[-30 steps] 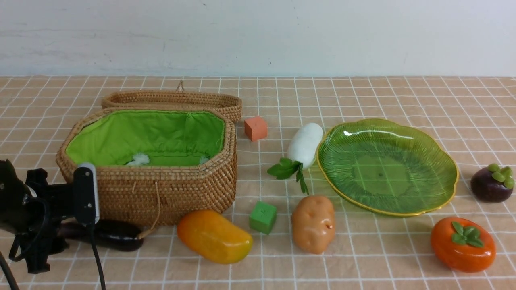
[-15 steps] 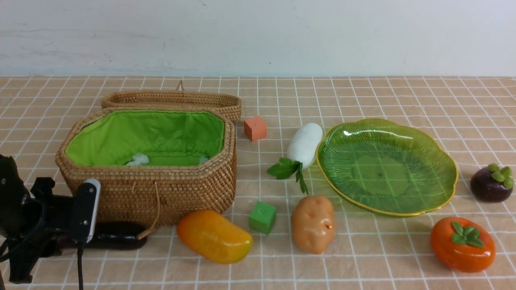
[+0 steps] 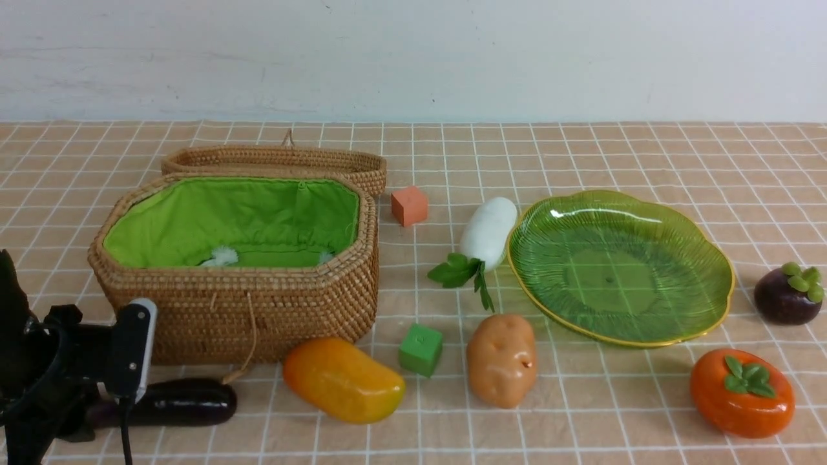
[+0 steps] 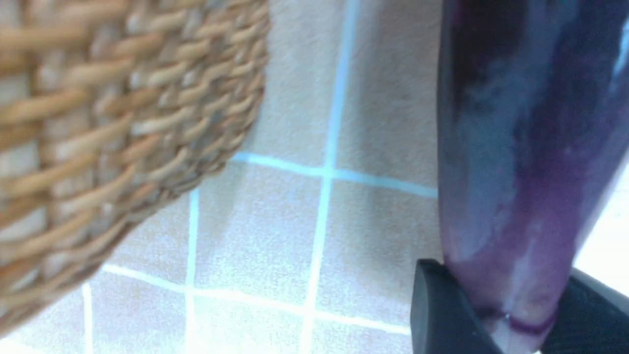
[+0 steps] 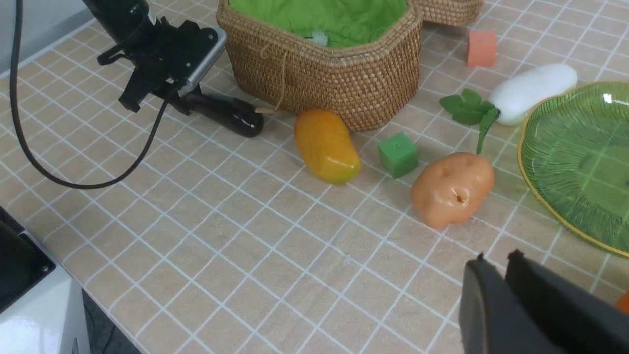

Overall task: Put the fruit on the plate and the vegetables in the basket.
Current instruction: Use the left arm to grab an eggplant and put it into the left basket

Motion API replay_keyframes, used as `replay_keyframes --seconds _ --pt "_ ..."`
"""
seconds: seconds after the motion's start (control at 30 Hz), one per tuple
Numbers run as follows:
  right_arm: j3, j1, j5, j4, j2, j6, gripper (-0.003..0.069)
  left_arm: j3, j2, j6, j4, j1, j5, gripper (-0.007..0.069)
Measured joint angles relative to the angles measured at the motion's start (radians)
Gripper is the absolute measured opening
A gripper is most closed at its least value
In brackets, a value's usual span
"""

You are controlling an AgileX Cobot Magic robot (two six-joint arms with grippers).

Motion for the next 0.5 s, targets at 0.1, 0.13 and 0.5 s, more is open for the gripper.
replay_keyframes --seconds 0.1,0.13,0.5 --pt "0.000 0.000 -0.003 0.000 0.000 -0.003 0.0075 0.000 -0.051 0.000 -0.002 0.000 0.020 0.0243" --pt "0.000 0.000 -0.004 0.000 0.000 -0.004 0.0076 0.000 -0.076 0.000 -0.002 0.000 0.035 0.0243" --pt "0.000 0.000 -0.044 0.001 0.000 -0.004 0.0081 0.018 -0.351 0.000 -0.026 -0.024 0.138 0.0242"
